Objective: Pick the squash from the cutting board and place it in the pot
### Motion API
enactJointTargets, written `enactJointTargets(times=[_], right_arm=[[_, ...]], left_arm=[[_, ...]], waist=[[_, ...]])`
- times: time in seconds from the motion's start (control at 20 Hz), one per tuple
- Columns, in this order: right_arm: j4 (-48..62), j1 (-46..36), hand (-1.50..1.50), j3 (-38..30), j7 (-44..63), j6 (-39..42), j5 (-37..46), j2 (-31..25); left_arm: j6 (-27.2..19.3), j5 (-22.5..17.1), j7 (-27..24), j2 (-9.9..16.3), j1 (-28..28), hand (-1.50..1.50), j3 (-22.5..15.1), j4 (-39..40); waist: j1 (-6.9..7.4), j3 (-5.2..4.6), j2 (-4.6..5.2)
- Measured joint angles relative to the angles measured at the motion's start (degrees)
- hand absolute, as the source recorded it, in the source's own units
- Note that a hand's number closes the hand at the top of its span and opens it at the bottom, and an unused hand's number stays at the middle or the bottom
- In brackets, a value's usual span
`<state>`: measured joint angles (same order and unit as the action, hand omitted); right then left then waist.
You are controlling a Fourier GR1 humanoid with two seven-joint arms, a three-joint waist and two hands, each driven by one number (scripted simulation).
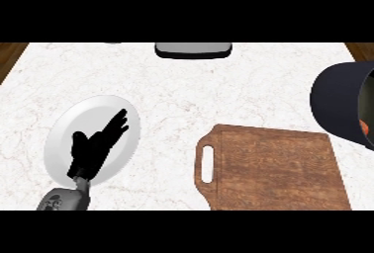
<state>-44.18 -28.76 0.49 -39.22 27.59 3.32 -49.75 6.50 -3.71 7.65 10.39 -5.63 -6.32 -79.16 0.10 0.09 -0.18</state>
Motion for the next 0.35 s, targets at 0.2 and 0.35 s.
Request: enactJointTargets(times=[0.2,0.35], right_arm=[[6.29,-3.58,-1.50,-6.11,4.66,4.26,-7.54,-1.67],[11.59,-5.96,-1.50,-9.58,7.13,7.60,-11.26,-4.92]], left_arm=[[0.06,0.16,0.39,-0.28,-0.22,0.00,-0.25,-0.36],[0.47,0.18,0.28,-0.43,-0.44,0.00,-0.50,-0.43]], waist=[[0.59,0.03,0.27],[1.15,0.09,0.56]])
